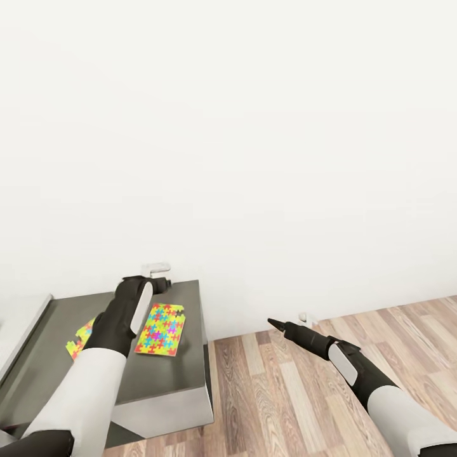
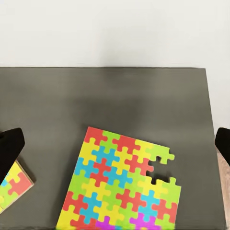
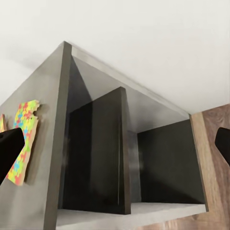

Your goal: Put all the toys in the child's room - the three board games (two on the bed and one on the table), the two jigsaw puzzles on the table, and the tennis ball on the table - inside the toy box on the table in the child's room.

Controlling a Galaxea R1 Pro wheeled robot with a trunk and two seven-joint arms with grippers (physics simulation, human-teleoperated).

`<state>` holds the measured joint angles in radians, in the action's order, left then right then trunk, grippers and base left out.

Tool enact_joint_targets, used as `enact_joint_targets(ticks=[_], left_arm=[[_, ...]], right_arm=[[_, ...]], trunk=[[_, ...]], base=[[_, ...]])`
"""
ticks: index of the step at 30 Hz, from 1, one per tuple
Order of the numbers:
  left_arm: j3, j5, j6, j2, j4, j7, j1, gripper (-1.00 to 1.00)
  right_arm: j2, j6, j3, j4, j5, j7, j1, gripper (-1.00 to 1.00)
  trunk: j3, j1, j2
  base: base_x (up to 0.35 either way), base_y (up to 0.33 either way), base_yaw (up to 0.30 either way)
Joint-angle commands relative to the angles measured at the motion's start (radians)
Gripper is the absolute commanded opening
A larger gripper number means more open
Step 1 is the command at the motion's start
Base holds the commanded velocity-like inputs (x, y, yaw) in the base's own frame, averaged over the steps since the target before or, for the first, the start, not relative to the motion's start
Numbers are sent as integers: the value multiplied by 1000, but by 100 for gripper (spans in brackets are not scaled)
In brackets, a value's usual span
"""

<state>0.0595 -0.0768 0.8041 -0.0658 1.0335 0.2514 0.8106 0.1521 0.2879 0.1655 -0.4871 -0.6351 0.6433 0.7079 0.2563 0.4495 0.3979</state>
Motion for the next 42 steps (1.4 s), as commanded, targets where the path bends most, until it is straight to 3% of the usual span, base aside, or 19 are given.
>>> enact_joint_targets(ticks=[1, 7, 12, 24, 33, 42], left_arm=[[2, -8, 1, -1, -10, 7, 2, 100], [3, -8, -73, -7, -129, 10, 10, 100], [5, -8, -94, -7, -154, 10, 11, 100], [6, -10, -113, -7, -163, 8, 12, 100], [7, -13, -173, -3, -164, 3, 12, 100], [11, -16, -182, -2, -164, -1, 12, 100]], right_arm=[[1, 7, 5, -1, -11, -1, 1, 100], [1, 8, 5, -1, -10, -1, 1, 100], [1, 8, 5, -1, -10, -1, 1, 100], [1, 3, 6, -1, -9, -1, 1, 100], [1, -3, 6, -1, -8, -1, 1, 100], [1, -4, 5, -1, -8, -1, 1, 100]], trunk=[[3, 1, 2], [11, 1, 2], [19, 1, 2], [38, 1, 2], [52, 1, 2], [56, 1, 2]], base=[[0, 0, 0], [0, 0, 0], [0, 0, 0], [0, 0, 0], [0, 0, 0], [0, 0, 0]])
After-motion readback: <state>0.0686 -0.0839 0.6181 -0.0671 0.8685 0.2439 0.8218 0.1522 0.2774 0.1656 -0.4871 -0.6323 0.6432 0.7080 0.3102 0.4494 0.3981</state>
